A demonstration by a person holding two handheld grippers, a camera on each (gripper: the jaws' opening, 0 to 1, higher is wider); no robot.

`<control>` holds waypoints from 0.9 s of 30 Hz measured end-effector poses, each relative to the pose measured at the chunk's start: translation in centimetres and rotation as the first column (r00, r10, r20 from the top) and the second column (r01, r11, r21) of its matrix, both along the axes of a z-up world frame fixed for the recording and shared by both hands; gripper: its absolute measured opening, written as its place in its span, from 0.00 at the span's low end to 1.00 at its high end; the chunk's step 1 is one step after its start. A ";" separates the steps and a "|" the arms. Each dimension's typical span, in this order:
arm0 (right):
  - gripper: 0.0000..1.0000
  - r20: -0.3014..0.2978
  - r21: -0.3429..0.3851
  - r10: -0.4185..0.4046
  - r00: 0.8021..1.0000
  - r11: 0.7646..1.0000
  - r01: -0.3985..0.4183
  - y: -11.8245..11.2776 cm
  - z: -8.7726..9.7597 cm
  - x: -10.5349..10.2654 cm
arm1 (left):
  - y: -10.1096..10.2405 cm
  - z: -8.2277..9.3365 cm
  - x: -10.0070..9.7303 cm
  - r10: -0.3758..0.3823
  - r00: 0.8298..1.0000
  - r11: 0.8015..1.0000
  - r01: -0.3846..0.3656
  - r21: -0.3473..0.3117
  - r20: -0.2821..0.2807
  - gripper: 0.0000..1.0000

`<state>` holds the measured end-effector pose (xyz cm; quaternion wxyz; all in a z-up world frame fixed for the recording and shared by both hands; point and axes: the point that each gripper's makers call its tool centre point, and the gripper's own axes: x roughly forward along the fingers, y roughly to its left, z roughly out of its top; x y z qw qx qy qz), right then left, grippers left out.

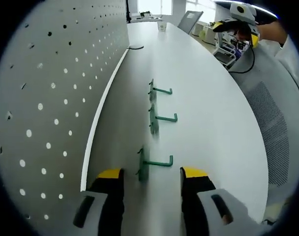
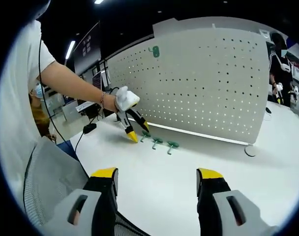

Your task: Insert the hook assembly into the mounting plate slot until the hook locks in place.

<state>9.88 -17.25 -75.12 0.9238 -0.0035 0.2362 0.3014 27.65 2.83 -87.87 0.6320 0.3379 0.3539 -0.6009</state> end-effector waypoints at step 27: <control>0.61 0.001 0.026 -0.018 1.000 1.000 0.018 -0.2 0.4 0.2 | 0.3 0.0 1.5 0.108 0.994 0.994 -0.107 -0.020 0.030 0.04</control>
